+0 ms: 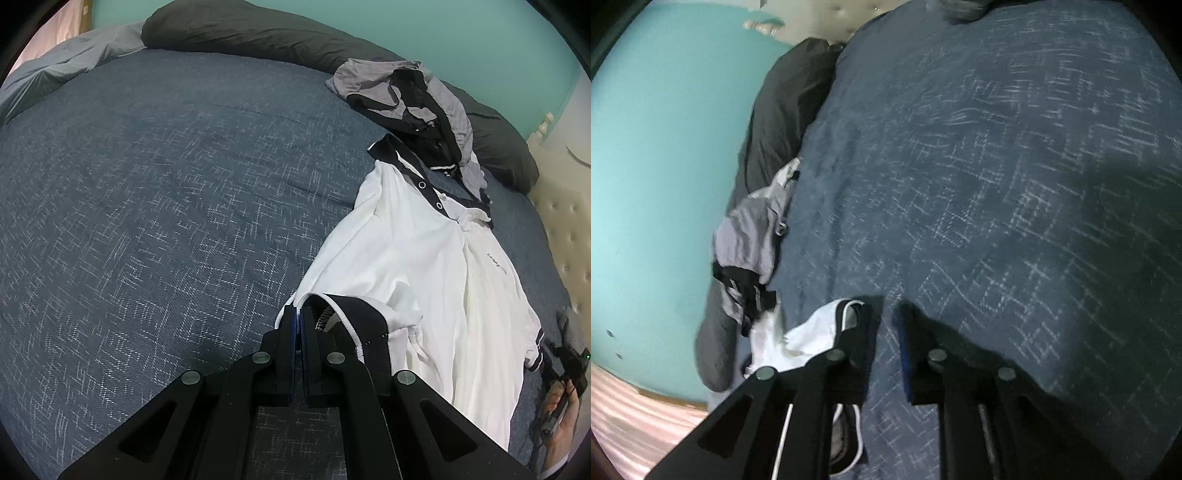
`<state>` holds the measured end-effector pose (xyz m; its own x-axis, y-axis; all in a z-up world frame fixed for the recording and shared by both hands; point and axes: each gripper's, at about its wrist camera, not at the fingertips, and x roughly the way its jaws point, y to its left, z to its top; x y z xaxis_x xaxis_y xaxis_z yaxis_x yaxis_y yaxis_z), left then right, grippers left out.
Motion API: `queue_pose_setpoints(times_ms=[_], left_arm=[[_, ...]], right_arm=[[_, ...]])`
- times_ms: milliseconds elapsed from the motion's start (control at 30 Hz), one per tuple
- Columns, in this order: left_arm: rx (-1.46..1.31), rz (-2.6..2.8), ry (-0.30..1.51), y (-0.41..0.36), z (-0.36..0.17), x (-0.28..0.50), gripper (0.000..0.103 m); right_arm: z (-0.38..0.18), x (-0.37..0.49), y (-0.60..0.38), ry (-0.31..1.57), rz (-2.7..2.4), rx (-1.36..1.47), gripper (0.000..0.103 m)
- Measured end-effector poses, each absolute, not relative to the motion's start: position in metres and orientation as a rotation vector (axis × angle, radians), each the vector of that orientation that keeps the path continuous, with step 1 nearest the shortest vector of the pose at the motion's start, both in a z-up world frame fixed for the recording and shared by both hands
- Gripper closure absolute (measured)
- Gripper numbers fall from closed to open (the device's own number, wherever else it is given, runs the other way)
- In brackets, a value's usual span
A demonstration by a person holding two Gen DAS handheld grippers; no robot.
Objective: Fold clothes
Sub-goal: 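Lift the gripped sleeve with the right tool and fold it over the shirt body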
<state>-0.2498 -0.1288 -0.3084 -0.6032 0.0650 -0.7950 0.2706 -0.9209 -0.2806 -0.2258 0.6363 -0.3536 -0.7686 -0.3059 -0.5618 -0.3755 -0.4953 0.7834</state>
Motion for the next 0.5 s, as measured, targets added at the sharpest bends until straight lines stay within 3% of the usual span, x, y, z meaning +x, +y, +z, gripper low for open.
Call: queue_pose_setpoints(times_ms=[100,167,333,367,400,500], left_arm=[[1.337,-2.651,0.574,-0.128,-0.308,-0.25,0.101],[1.336,-2.65,0.573,-0.128,-0.308,-0.249,0.101],[1.341,-2.646,0.565,-0.127,-0.31,-0.25,0.101],[1.343,-2.646,0.563,-0.127,-0.31,-0.25,0.101],[1.344,-2.646,0.561,-0.126,-0.31,-0.25,0.101],[1.346,-2.646,0.557,-0.125,-0.311,-0.25,0.101]], right_arm=[[-0.351,-0.228,0.633,1.562,2.487,-1.056,0.054],[-0.347,-0.234,0.627,1.525,2.517,-1.072,0.047],[-0.345,-0.247,0.62,1.494,2.584,-1.082,0.045],[-0.345,-0.248,0.619,1.486,2.606,-1.078,0.05],[-0.346,-0.249,0.617,1.472,2.627,-1.079,0.07],[-0.353,-0.253,0.613,1.481,2.636,-1.118,0.097]])
